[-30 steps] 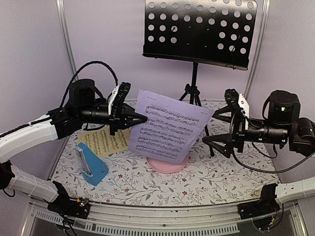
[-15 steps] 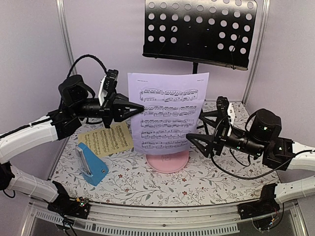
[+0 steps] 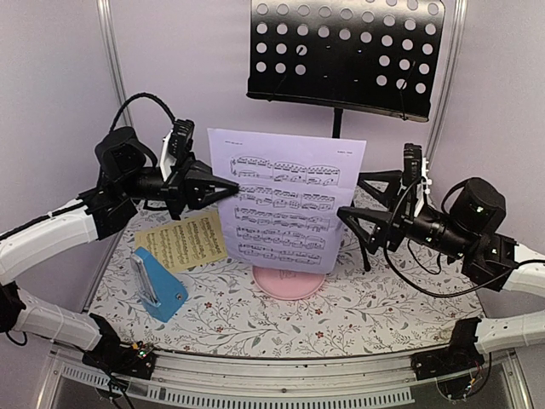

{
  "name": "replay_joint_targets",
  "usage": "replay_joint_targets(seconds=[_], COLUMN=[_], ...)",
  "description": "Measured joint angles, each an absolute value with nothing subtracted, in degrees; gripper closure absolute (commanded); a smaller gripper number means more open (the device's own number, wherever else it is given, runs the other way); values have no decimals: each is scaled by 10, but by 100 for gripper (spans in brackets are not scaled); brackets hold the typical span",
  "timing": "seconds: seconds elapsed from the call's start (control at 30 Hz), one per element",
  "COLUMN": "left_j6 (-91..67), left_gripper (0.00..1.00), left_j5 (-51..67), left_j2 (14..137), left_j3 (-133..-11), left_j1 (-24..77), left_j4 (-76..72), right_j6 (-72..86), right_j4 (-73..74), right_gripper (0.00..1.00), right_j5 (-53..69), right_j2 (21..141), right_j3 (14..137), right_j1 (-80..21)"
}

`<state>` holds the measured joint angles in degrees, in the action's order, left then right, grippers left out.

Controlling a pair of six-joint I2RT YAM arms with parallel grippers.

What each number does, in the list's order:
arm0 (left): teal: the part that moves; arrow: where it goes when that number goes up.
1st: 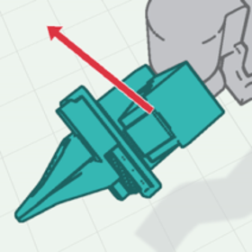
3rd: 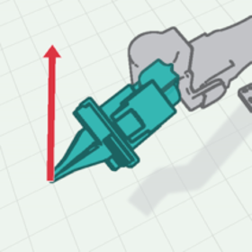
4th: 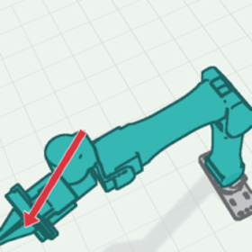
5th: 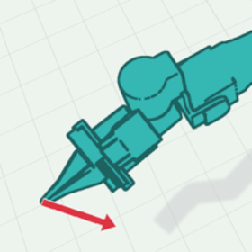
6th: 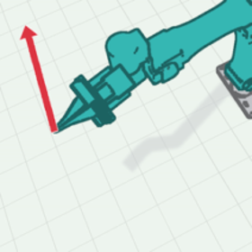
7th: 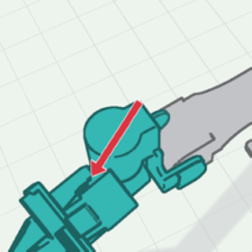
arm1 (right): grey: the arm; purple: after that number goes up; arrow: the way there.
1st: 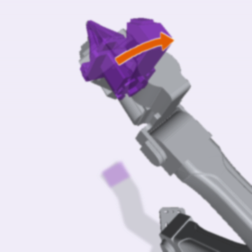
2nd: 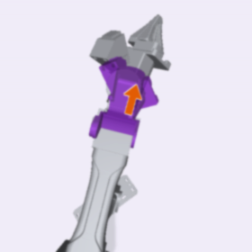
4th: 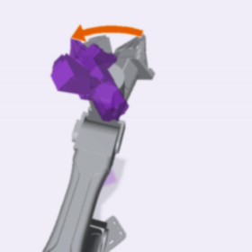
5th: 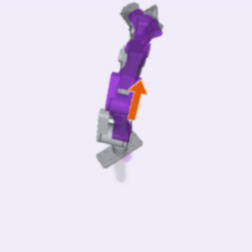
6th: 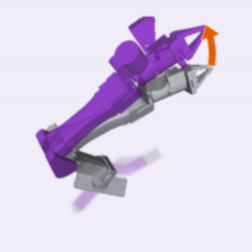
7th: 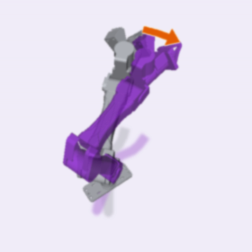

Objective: Set up the instrument practice props

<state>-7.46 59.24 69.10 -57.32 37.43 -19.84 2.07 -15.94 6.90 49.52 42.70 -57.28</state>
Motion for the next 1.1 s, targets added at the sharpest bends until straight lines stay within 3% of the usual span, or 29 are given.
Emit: replay_joint_targets(seconds=[0.07, 0.13, 0.4, 0.47, 0.53, 0.63, 0.77, 0.93, 1.1], left_j6=[-74, -73, -85, -85, -85, -87, -82, -64, -38], left_gripper=[100, 100, 100, 100, 97, 77, 63, 51, 50], left_j5=[598, 601, 586, 576, 565, 544, 485, 373, 269], left_j2=[689, 688, 703, 707, 709, 714, 715, 716, 733], left_j3=[-573, -573, -579, -581, -586, -599, -619, -657, -723], left_j1=[372, 372, 372, 371, 371, 372, 370, 371, 375], left_j4=[-199, -199, -203, -200, -195, -188, -164, -132, -108], right_j6=[31, 39, 48, 51, 47, 48, 41, 10, -40], right_j4=[-160, -160, -148, -144, -141, -127, -93, -62, -54], right_gripper=[3, 12, 88, 100, 100, 100, 100, 100, 100], right_j5=[88, 113, 180, 177, 171, 155, 111, 31, -58], right_j2=[496, 509, 574, 573, 572, 569, 566, 554, 549], right_j3=[427, 429, 467, 478, 486, 499, 534, 592, 652], right_j1=[-560, -556, -555, -555, -555, -555, -555, -555, -555])
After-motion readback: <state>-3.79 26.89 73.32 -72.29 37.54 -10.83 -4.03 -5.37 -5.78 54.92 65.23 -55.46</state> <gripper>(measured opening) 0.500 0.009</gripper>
